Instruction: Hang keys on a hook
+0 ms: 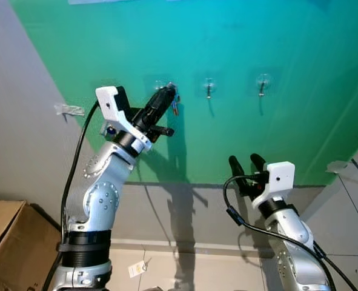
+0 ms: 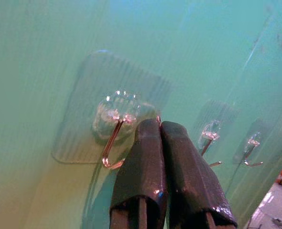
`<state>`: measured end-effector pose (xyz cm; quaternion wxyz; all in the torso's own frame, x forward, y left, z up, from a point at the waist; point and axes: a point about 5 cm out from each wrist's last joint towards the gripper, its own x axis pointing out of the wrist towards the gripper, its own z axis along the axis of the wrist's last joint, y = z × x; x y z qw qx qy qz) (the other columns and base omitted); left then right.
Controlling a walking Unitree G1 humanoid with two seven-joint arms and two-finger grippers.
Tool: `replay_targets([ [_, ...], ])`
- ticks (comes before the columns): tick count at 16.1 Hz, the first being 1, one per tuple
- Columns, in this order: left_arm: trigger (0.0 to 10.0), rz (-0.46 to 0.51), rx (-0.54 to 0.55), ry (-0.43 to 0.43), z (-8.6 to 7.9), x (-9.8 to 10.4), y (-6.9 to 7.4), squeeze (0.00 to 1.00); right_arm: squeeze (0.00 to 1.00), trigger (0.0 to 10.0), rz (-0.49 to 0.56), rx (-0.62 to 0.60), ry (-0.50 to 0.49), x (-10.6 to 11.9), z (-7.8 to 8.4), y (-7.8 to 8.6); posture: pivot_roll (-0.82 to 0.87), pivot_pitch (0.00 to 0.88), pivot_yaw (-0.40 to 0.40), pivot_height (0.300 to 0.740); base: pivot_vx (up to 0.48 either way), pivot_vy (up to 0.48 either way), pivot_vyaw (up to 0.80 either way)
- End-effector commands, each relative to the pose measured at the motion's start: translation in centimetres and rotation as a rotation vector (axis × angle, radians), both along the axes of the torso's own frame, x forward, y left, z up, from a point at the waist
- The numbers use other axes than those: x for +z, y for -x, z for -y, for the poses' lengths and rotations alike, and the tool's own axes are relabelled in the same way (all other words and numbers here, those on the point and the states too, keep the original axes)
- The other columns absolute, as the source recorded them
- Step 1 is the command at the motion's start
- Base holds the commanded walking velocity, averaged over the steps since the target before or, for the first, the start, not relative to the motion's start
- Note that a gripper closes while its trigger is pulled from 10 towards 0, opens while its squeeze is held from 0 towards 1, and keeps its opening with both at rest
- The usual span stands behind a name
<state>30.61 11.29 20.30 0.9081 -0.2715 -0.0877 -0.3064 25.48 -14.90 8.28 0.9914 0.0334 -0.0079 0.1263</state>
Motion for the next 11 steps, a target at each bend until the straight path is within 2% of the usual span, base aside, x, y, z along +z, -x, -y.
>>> replay_targets([
  [1, 0.0, -0.055, 0.027, 0.008, -0.6, -0.8, -0.2, 1.00, 0.00, 10.0, 0.012, 0.013, 0.002, 0.4, -0.2, -0.2, -0.15, 0.000, 0.120, 0.740, 0.000, 0.000, 0.00],
  [4, 0.0, -0.128, -0.005, 0.065, -0.4, -1.5, -0.1, 1.00, 0.00, 10.0, 0.003, 0.014, 0.002, 0.2, -0.2, -0.1, -0.16, 0.000, 0.124, 0.740, 0.000, 0.000, 0.00],
  [5, 0.0, -0.183, 0.006, 0.110, -0.7, -2.3, 0.1, 1.00, 0.00, 10.0, -0.001, 0.012, 0.001, 0.1, -0.1, 0.0, -0.16, 0.000, 0.129, 0.740, 0.000, 0.000, 0.00],
  [7, 0.0, -0.210, 0.020, 0.134, -0.8, -3.0, 0.6, 1.00, 0.00, 10.0, -0.005, 0.010, 0.000, 0.0, -0.1, 0.0, -0.16, 0.000, 0.129, 0.740, 0.000, 0.000, 0.00],
  [11, 0.0, -0.144, 0.027, 0.140, -0.7, -1.8, 1.5, 1.00, 0.00, 10.0, -0.032, 0.017, 0.001, -1.0, 0.2, 0.0, -0.14, 0.000, 0.118, 0.740, 0.000, 0.000, 0.00],
])
